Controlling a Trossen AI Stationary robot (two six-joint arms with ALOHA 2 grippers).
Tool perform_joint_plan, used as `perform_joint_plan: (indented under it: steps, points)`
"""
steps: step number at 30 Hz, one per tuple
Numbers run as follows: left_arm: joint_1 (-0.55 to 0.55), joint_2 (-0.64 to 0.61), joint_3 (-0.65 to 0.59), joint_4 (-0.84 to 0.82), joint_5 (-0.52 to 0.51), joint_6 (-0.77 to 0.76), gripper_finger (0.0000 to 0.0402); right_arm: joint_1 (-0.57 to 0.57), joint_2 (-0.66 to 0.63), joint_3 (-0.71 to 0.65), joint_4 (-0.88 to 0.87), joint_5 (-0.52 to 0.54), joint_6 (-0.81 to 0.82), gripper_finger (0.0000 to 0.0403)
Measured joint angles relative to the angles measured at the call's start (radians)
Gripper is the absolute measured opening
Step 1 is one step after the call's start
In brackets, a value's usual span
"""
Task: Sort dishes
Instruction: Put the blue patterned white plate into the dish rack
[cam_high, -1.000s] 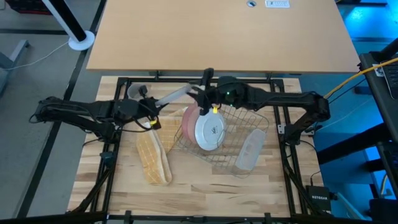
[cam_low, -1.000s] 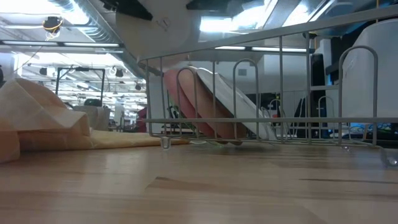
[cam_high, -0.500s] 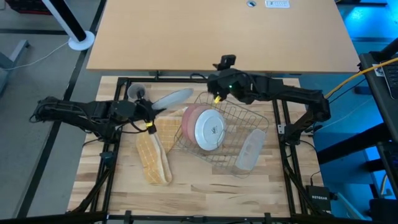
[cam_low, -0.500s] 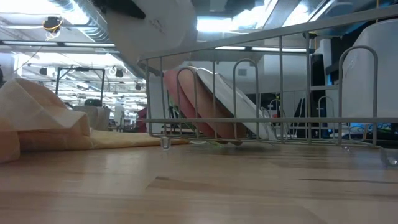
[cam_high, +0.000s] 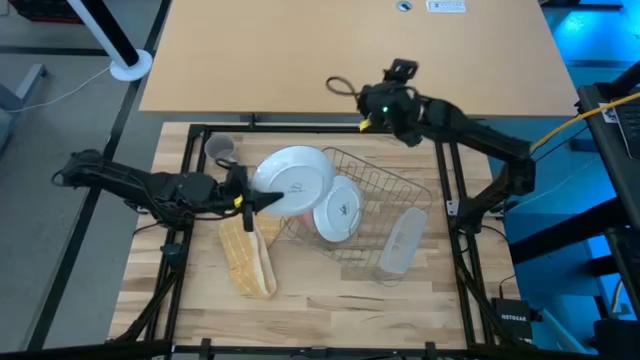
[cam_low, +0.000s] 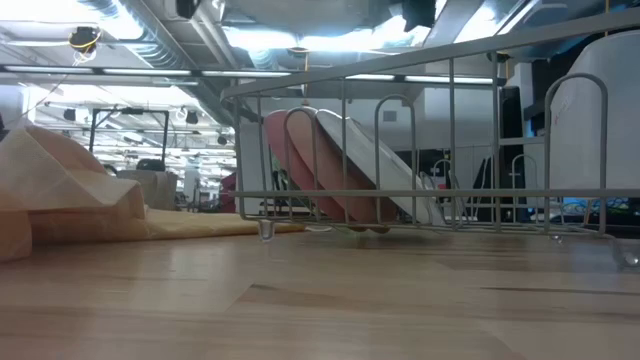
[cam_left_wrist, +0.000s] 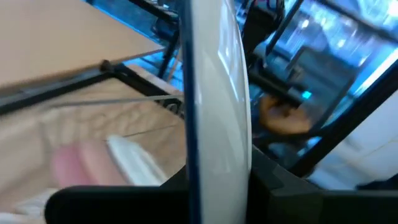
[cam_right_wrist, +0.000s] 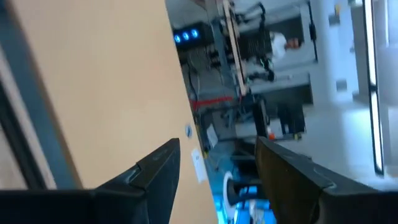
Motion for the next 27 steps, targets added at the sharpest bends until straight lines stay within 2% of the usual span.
perform_joint_plan:
  steps: [8, 11, 21, 27]
  points:
    - [-0.018, 0.182, 0.0, 0.185, -0.011, -0.187, 0.003, -0.123, -0.082, 0.0, -0.08, -0.005, 0.112, 0.0211]
    - [-0.011, 0.259, 0.0, 0.246, -0.014, -0.231, 0.003, -0.166, -0.12, 0.0, -0.155, -0.062, 0.212, 0.0211]
    - [-0.009, 0.45, 0.0, 0.459, -0.044, -0.356, 0.003, -0.308, -0.25, -0.001, -0.521, -0.545, 0.529, 0.0211]
    - [-0.002, 0.51, 0.002, 0.462, -0.061, -0.417, 0.003, -0.323, -0.33, -0.033, -0.557, -0.739, 0.566, 0.0211]
